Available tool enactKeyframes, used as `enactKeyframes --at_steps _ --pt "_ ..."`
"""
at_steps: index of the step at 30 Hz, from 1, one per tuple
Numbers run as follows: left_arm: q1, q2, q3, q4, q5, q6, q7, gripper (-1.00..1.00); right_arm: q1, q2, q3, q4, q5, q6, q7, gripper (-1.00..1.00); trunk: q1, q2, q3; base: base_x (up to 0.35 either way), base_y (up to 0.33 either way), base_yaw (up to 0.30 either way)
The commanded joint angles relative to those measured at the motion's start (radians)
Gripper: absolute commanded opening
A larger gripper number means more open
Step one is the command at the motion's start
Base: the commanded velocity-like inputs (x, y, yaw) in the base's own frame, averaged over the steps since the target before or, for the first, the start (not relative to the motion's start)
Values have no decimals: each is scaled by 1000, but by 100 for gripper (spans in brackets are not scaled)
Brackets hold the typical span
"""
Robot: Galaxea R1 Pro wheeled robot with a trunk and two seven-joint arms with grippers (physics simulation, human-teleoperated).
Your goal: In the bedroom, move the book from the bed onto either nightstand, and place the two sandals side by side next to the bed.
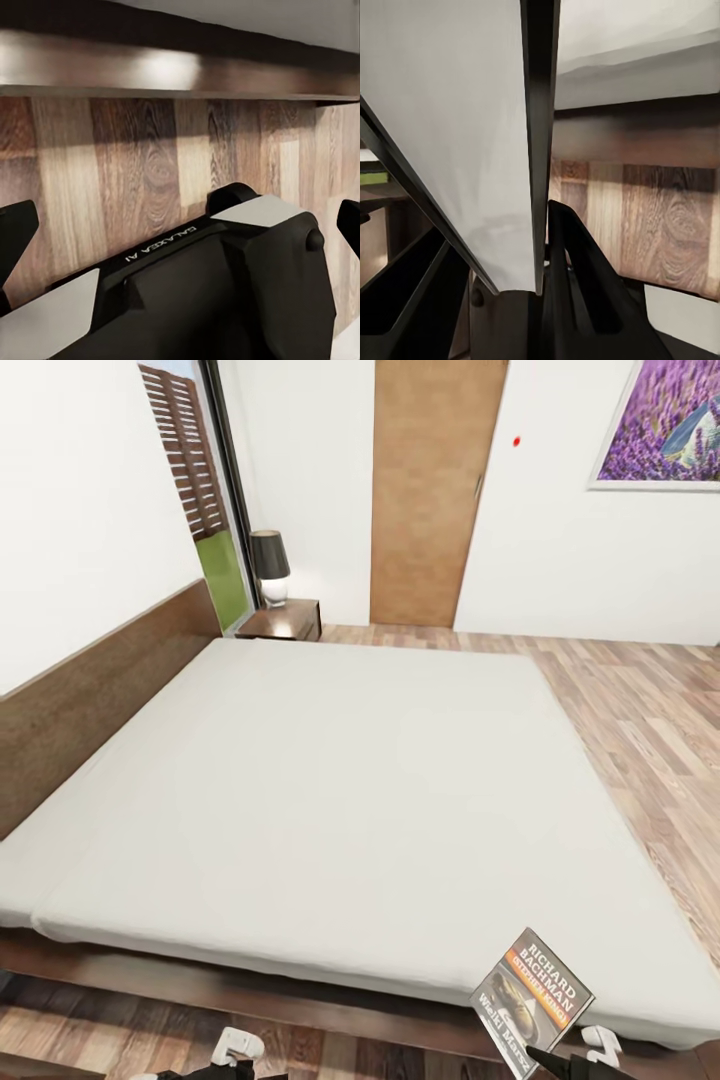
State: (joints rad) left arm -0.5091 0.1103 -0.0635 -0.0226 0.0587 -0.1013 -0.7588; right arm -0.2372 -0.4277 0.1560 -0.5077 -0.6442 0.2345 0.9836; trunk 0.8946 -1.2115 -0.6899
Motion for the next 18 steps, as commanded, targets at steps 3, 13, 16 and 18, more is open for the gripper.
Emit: enactKeyframes --at_steps 3,13,16,18 --pt "-1 0 -8 1 6 -6 -1 100 -1 -1 5 1 -11 9 1 -100 0 0 4 0 0 0" --pt "-1 -6 -7 2 8 -7 1 100 -1 0 6 2 -11 9 1 -100 0 0 20 0 0 0" --pt "0 -7 -7 3 9 -7 1 100 -1 0 6 3 -11 9 1 -100 0 0 25 0 0 0" --pt "0 -8 -7 3 9 -7 1 100 -1 0 5 3 -11 9 1 -100 0 0 29 0 0 0"
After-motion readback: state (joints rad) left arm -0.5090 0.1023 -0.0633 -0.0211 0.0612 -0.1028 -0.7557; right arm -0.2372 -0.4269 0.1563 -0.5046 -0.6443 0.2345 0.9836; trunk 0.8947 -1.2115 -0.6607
